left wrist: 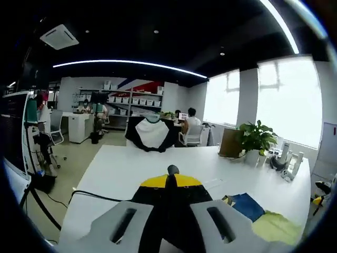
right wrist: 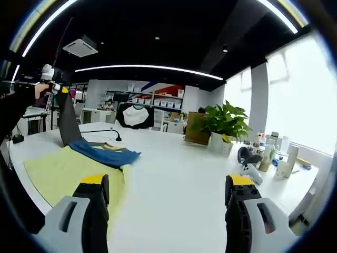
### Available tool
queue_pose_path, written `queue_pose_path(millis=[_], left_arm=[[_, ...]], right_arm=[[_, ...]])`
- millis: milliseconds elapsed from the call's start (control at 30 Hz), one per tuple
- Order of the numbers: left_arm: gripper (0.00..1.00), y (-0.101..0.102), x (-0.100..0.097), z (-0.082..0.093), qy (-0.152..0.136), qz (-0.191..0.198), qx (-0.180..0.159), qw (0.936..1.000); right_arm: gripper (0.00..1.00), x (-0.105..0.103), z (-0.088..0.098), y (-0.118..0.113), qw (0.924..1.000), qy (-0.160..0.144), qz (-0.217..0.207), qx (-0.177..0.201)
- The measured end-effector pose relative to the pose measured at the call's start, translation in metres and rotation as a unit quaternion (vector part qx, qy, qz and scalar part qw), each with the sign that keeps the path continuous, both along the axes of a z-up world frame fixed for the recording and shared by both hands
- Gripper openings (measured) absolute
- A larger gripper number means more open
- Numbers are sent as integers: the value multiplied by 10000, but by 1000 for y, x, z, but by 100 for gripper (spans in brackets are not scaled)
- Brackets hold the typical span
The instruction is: Fold the garment on the visible template until the final outline fits inside the template.
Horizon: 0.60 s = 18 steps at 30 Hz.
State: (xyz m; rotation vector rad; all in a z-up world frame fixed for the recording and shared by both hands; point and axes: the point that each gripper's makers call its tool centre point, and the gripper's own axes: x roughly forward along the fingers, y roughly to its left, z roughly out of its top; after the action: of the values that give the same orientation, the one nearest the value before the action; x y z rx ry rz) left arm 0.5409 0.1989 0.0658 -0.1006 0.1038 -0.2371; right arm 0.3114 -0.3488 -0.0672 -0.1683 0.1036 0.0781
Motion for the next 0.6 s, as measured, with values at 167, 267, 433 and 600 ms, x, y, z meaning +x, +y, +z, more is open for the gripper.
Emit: queue_pose_path(millis=[167, 267, 433, 600], left_arm=[[2, -21, 10, 1, 99, -121, 94, 9998], [2, -36, 14, 3, 129, -217, 122, 9996], [2, -63, 18, 4, 151, -469, 277, 9984], [2, -89, 22, 6, 141, -635, 318, 9974]], right_arm=[[94, -2, 4, -5, 10000, -57, -69, -4], [94, -1, 3, -7, 9999, -45, -95, 2], [94, 0, 2, -5, 10000, -22, -49, 6], [94, 0, 1, -6, 10000, -7, -42, 1]])
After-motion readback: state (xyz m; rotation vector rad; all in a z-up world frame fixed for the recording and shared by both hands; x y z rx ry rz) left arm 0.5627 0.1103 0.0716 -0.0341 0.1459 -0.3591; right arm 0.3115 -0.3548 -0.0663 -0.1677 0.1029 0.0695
